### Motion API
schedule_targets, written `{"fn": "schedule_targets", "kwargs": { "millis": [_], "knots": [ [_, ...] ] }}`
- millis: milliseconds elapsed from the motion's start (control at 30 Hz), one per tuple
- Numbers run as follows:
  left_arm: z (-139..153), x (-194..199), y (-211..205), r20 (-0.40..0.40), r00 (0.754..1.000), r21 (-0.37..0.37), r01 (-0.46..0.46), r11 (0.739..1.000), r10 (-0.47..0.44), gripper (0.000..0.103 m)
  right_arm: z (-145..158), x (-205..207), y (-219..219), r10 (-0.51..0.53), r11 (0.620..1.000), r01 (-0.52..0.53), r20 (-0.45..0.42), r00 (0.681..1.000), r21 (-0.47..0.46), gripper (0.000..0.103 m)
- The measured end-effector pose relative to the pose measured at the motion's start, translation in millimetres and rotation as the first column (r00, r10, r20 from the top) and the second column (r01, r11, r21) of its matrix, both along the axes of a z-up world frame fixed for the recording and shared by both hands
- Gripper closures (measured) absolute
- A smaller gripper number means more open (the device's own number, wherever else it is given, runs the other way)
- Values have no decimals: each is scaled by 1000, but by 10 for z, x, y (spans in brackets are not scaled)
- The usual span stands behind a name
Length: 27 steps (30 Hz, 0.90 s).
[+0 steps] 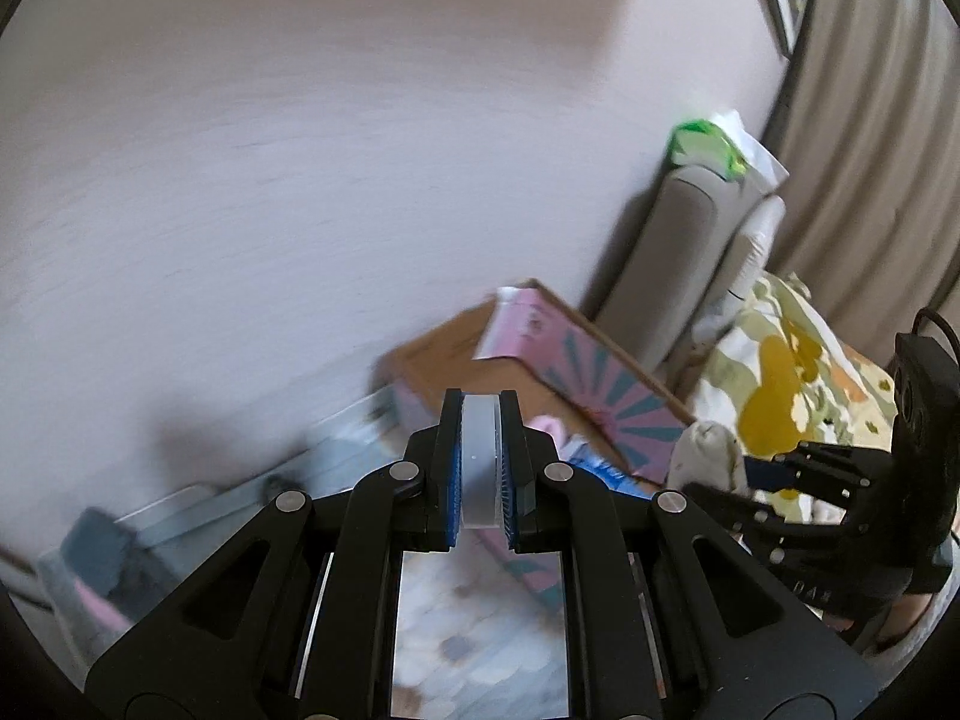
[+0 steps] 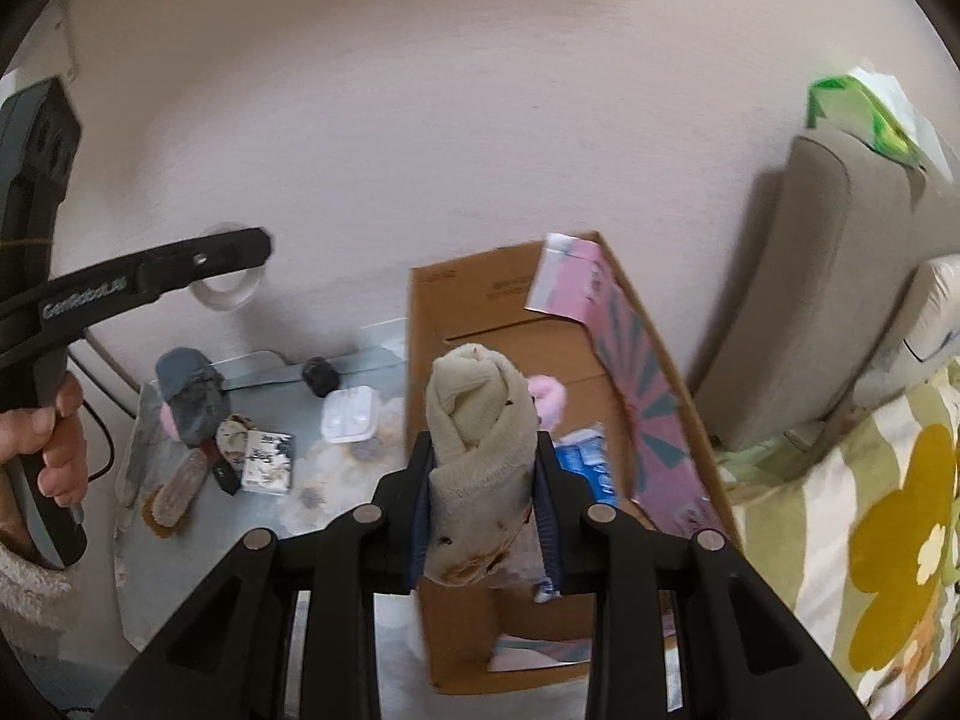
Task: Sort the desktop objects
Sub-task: 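Carry tape roll and rolled cloth with both grippers into the cardboard box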
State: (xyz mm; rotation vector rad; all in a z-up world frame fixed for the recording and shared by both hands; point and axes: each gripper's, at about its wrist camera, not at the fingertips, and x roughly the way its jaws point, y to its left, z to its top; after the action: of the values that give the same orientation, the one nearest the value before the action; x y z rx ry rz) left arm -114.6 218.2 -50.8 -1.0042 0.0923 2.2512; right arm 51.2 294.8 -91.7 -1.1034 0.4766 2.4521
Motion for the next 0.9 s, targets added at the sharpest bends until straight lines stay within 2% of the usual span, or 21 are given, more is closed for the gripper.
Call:
{"fn": "schedule_targets", "kwargs": {
  "millis": [167,467,600,900],
  "knots": [
    [-199,-147,496,55,997,-7,57,998,-57,94,-121,57,166,4,1000,-3,30,1000,-10,76],
    [-642,-289,1232,139,981,-78,145,986,-133,94,-442,47,349,26,998,-20,95,995,-62,76],
    [-800,-290,1368,176,973,-116,169,979,-147,94,-526,41,369,31,998,-24,115,993,-63,76],
    [-923,-315,1411,194,971,-144,167,975,-138,94,-578,3,410,43,996,-32,120,992,-86,75]
  ]
}}
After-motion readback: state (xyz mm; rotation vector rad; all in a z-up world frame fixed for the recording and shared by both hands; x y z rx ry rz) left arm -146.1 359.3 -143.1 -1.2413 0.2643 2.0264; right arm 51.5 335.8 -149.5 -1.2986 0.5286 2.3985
